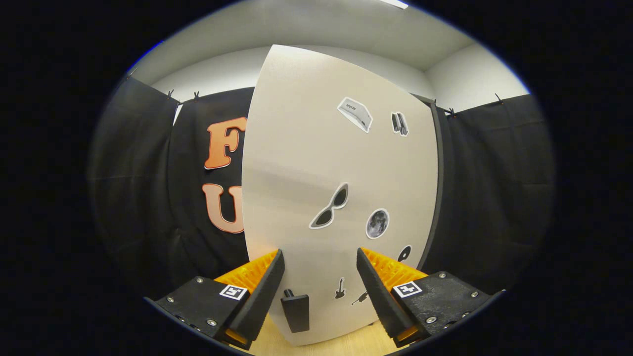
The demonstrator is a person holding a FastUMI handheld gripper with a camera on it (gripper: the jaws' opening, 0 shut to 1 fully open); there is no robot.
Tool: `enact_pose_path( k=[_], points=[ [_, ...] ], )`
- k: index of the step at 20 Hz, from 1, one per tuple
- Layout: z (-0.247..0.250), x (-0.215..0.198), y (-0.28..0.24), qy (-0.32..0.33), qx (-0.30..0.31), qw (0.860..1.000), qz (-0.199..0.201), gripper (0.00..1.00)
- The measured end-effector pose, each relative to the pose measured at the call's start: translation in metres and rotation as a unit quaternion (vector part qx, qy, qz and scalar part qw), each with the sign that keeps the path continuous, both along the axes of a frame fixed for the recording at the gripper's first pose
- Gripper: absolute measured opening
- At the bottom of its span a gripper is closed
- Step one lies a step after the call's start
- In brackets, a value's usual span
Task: Open the shoe cabinet door, grab the shoes and put them into the shoe cabinet, then close the shoe cabinet door.
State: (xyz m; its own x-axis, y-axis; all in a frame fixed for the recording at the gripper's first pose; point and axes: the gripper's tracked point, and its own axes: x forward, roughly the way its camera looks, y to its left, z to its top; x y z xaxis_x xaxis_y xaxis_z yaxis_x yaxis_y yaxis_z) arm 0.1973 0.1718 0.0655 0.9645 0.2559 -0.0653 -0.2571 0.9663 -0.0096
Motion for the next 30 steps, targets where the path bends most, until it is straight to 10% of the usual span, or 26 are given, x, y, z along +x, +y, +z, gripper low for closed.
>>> enact_pose_path(
  k=[15,30],
  points=[
    [-0.011,0.101,0.050,0.012,0.046,0.999,0.004,0.92],
    [0.038,-0.003,0.032,0.003,-0.037,0.999,0.037,0.93]
  ],
)
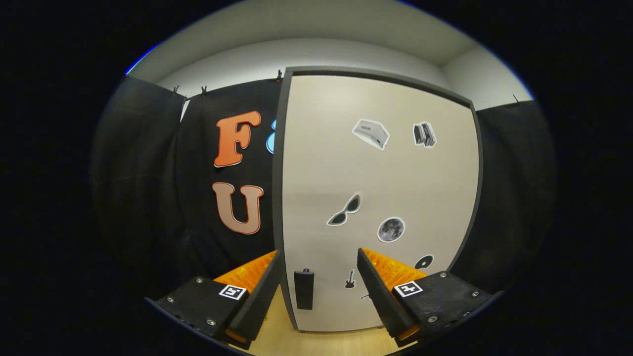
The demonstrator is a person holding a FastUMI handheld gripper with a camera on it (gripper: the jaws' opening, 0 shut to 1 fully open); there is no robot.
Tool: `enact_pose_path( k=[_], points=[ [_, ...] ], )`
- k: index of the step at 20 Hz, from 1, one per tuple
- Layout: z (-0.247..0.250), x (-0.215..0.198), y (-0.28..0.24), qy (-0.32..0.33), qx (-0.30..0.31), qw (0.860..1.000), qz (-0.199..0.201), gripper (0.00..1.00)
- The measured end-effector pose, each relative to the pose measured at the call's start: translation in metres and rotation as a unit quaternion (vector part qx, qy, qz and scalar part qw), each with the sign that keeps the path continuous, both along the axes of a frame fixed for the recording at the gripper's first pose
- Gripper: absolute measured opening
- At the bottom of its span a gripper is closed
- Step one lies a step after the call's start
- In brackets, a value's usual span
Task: Open the shoe cabinet door, grab the shoes and put them into the shoe cabinet, then close the shoe cabinet door.
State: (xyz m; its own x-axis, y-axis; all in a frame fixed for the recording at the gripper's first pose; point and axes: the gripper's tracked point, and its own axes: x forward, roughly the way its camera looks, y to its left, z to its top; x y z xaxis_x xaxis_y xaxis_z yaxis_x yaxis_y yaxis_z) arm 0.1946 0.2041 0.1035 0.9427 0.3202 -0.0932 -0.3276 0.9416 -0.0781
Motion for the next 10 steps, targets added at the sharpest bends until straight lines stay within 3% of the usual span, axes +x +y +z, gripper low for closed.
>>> enact_pose_path(
  k=[10],
  points=[
    [0.048,-0.076,-0.056,-0.051,-0.006,0.998,-0.031,0.93]
  ],
)
